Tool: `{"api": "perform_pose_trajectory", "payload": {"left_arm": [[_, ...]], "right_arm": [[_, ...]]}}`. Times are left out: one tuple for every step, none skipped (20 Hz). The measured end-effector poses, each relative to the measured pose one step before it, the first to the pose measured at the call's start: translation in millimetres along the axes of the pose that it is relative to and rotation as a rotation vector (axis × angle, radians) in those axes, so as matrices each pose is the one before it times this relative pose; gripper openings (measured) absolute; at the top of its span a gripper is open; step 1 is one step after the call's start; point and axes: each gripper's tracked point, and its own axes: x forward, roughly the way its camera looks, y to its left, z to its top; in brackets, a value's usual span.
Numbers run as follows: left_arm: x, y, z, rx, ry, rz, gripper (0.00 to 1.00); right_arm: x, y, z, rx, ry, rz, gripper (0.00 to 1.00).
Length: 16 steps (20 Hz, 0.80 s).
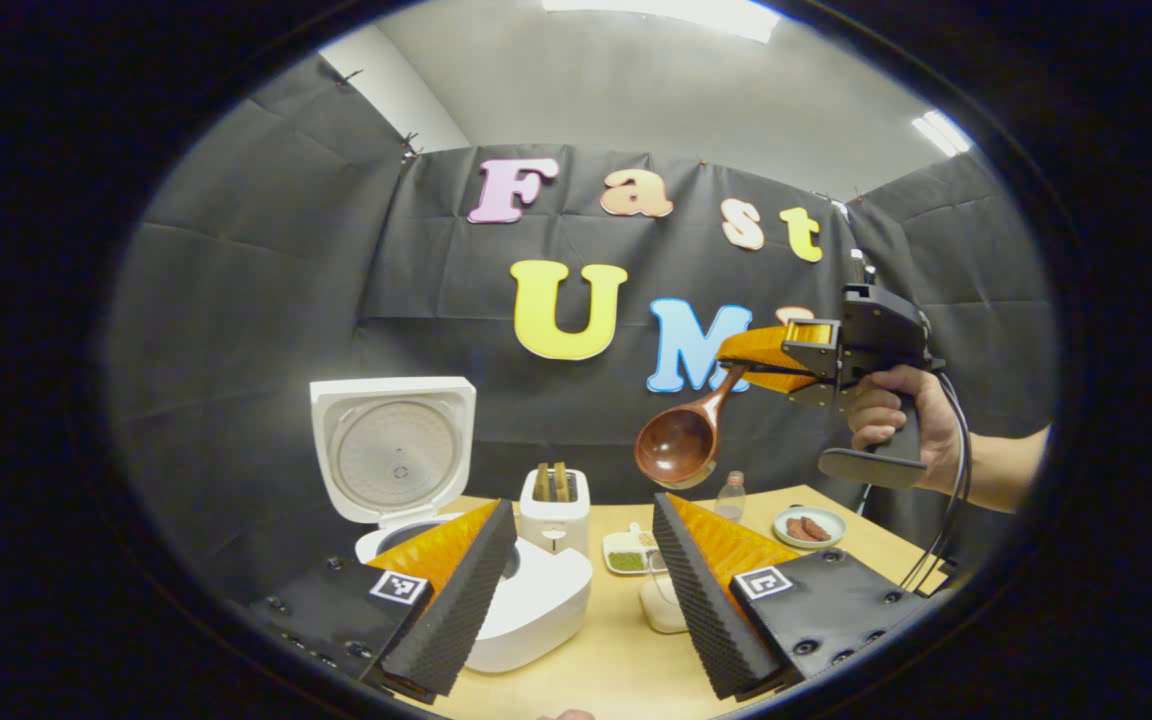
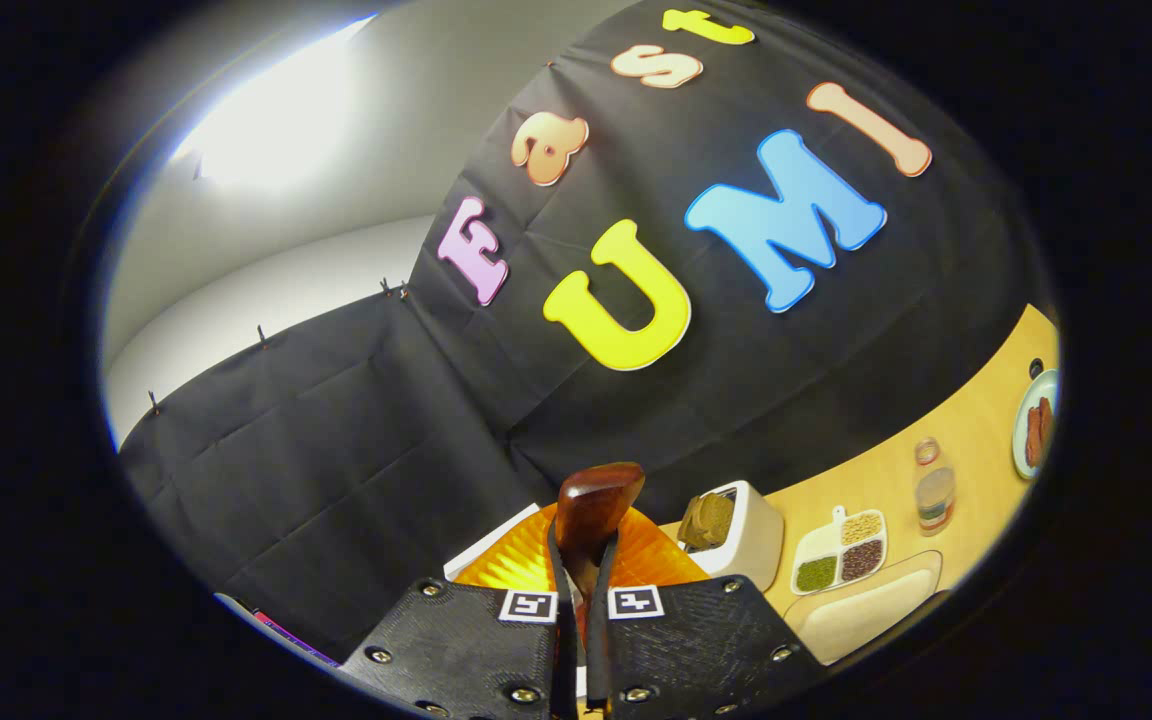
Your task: Close the left gripper, press the button to open the rice cooker; take a wooden spoon from the chopstick holder with the right hand, scoop a spoonful of rice and pour it into the rice cooker, then put the wooden spoon back into the chopstick holder.
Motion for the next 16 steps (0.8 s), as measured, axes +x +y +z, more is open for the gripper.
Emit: {"api": "perform_pose_trajectory", "payload": {"left_arm": [[3.44,-5.09,1.09,0.00523,-0.00004,-0.01116,0.92],[2.95,-6.77,1.53,0.00536,-0.00024,-0.01254,0.92],[3.27,-7.02,-1.03,0.00428,0.00208,-0.01207,0.92],[2.50,-7.32,0.94,0.00245,0.00090,-0.01353,0.93],[3.72,-7.14,0.13,0.00049,-0.00134,-0.01347,0.92],[1.80,-6.24,1.18,0.00095,-0.00206,-0.00918,0.93],[2.64,-5.55,0.33,0.00160,-0.00057,-0.00886,0.92],[2.12,-5.39,-0.04,0.00216,0.00072,-0.00771,0.93],[0.96,-6.72,0.34,0.00209,0.00043,-0.00784,0.93],[1.88,-5.92,-0.21,0.00287,0.00251,-0.00747,0.92],[2.49,-5.33,0.15,0.00311,0.00056,-0.00882,0.92],[1.61,-5.82,0.71,0.00200,-0.00065,-0.00933,0.93],[2.14,-5.79,-0.45,0.00007,-0.00215,-0.00903,0.93],[1.76,-5.56,0.52,0.00102,0.00047,-0.00642,0.93],[2.03,-5.48,0.72,0.00372,0.00200,-0.00421,0.93],[1.43,-3.66,0.95,0.00441,0.00345,-0.00186,0.92]], "right_arm": [[-12.33,-9.74,7.40,-0.00139,-0.01662,-0.02063,0.04],[-12.73,-9.48,6.56,-0.00171,-0.01530,-0.01833,0.04],[-11.55,-9.31,7.04,0.00341,-0.01334,-0.01676,0.04],[-11.13,-6.75,5.40,0.00485,-0.01220,-0.01769,0.04],[-9.71,-6.37,5.94,0.00458,-0.01167,-0.01592,0.04],[-8.12,-6.15,5.50,0.00243,-0.00954,-0.01390,0.04],[-8.05,-7.80,5.85,0.00390,-0.00908,-0.01372,0.04],[-8.23,-7.07,4.00,0.00461,-0.00947,-0.01117,0.04],[-4.38,-9.15,10.79,0.00396,-0.00873,-0.01044,0.04],[-8.52,-5.81,4.28,0.00238,-0.00834,-0.01213,0.04],[-6.02,-7.10,5.25,-0.00156,-0.00734,-0.01420,0.04],[-7.21,-7.28,3.50,-0.00066,-0.00976,-0.01394,0.04],[-4.76,-8.78,4.05,-0.00348,-0.00669,-0.01336,0.04],[-5.32,-8.05,3.40,-0.00774,-0.00529,-0.01683,0.04],[-5.26,-9.63,3.80,-0.01105,-0.00402,-0.02188,0.04],[-3.61,-10.10,1.99,-0.01339,-0.00284,-0.01997,0.04]]}}
